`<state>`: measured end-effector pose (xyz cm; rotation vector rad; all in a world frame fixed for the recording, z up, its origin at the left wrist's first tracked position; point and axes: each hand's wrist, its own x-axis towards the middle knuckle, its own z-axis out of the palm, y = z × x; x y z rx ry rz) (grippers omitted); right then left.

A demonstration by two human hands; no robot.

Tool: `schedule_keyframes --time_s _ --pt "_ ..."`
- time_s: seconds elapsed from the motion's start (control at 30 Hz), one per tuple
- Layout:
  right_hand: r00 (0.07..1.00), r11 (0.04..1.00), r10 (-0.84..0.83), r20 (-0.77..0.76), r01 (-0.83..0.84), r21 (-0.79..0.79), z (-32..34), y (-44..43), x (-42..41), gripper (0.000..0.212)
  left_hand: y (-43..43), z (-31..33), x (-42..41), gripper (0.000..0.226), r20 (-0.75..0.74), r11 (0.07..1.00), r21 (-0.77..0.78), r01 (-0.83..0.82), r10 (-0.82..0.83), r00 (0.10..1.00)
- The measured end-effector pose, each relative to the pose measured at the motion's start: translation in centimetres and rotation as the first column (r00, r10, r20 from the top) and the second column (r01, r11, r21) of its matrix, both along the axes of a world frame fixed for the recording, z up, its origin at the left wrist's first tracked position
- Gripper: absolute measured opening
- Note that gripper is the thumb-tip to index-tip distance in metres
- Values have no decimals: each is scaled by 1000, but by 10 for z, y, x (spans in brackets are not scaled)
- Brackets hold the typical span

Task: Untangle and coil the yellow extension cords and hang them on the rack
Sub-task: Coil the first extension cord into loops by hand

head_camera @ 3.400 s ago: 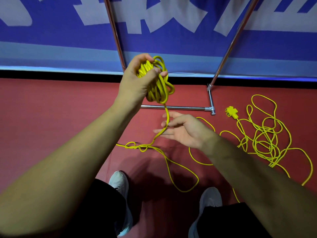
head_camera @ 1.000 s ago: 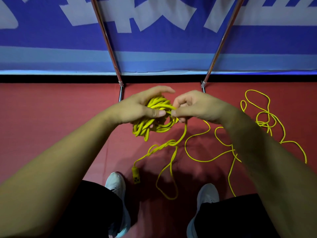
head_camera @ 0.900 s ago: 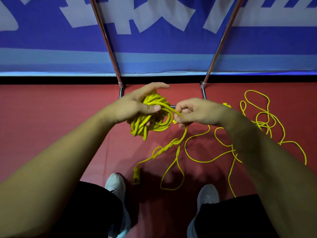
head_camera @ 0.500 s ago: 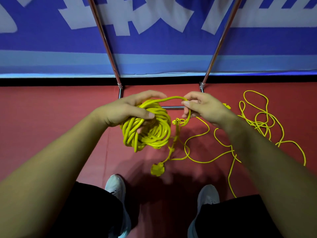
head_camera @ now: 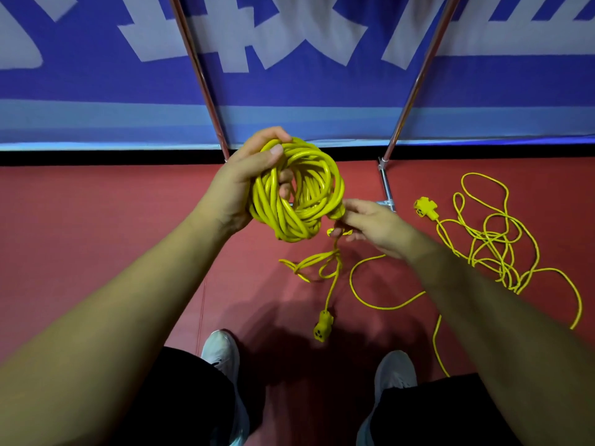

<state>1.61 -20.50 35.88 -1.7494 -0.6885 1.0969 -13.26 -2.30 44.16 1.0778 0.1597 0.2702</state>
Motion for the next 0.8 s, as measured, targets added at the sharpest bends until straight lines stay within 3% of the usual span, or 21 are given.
schedule_keyframes --time_s 0.23,0.4,0.6,0.73,0.8 --pt "996 995 34 78 -26 -91 -2 2 -13 13 5 6 3 10 66 977 -95 -190 197 978" --pt "1000 999 18 4 -17 -42 -2 4 -23 7 13 10 4 19 56 943 -12 -333 333 941" --pt "999 995 34 38 -31 -94 -4 8 -28 13 17 10 4 22 30 875 -218 -433 449 893" --pt "997 994 37 75 -29 -103 2 12 -37 14 19 13 2 23 42 879 -176 -443 457 889" --pt "992 998 45 115 -40 -49 5 14 -39 20 17 15 1 23 58 898 -43 -437 439 896"
